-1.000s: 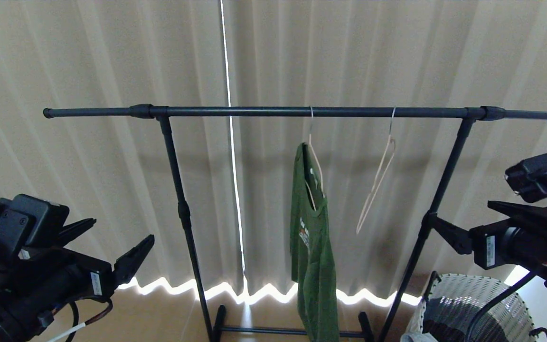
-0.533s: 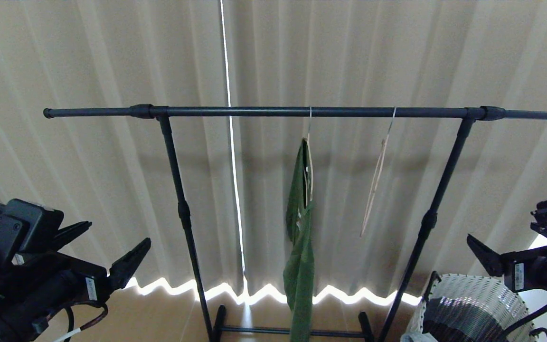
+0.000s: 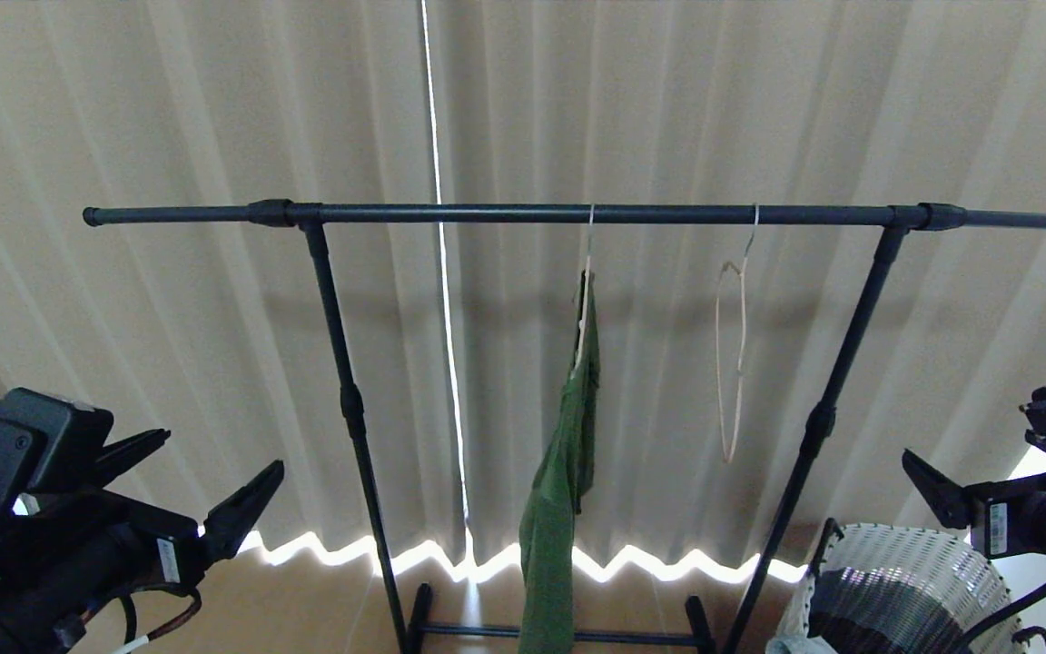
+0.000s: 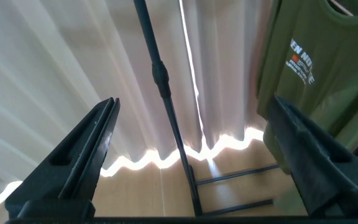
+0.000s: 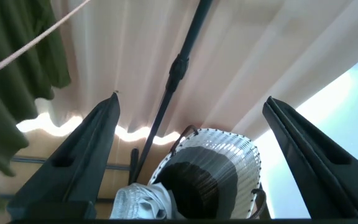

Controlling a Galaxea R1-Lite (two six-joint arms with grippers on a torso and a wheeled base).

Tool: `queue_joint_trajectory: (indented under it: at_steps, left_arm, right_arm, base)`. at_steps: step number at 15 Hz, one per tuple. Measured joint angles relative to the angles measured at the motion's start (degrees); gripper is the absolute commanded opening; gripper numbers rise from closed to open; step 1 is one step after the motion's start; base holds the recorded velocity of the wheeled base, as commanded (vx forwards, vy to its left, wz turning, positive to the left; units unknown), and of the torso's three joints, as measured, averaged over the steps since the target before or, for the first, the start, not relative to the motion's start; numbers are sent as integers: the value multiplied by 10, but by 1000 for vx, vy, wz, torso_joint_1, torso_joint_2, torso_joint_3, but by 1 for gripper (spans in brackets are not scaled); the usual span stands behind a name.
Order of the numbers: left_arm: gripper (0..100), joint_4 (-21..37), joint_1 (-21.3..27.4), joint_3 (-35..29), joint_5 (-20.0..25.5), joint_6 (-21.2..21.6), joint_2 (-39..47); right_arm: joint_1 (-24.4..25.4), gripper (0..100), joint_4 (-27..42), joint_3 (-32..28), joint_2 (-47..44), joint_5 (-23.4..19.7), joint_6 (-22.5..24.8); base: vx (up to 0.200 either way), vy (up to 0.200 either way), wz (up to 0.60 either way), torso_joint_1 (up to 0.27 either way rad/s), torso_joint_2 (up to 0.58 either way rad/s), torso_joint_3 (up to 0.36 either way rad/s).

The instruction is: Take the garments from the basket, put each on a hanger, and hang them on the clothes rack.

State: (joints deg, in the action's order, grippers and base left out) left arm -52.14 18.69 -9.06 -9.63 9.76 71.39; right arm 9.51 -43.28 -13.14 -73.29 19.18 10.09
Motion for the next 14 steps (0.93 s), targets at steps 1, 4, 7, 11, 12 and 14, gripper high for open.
queue_joint_trajectory:
  at_steps: [1, 4, 7, 11, 12, 14]
  left_arm:
    - [100, 0, 0, 4, 0, 0, 0]
    - [100, -1, 0, 9, 0, 4, -2]
    - [100, 0, 1, 10, 1, 5, -9]
    - [100, -1, 1, 25, 0, 6, -16]
    - [100, -1, 1, 27, 0, 6, -19]
    - [100, 1, 0, 35, 0, 16, -34]
  right_arm:
    - [0, 100, 0, 1, -2, 0, 0]
    - [0, 100, 0, 1, -6, 0, 1]
    - [3, 100, 1, 2, -9, 0, 1]
    - [5, 100, 1, 4, -9, 1, 1]
    - [5, 100, 1, 6, -10, 1, 2]
    - [5, 100, 1, 10, -11, 1, 2]
  base:
    - [0, 0, 0, 0, 0, 0]
    - [0, 0, 0, -14, 35, 22]
    - [0, 0, 0, -160, 373, 214]
    - [0, 0, 0, -188, 487, 292]
    - [0, 0, 0, -193, 496, 305]
    - [0, 0, 0, -176, 478, 305]
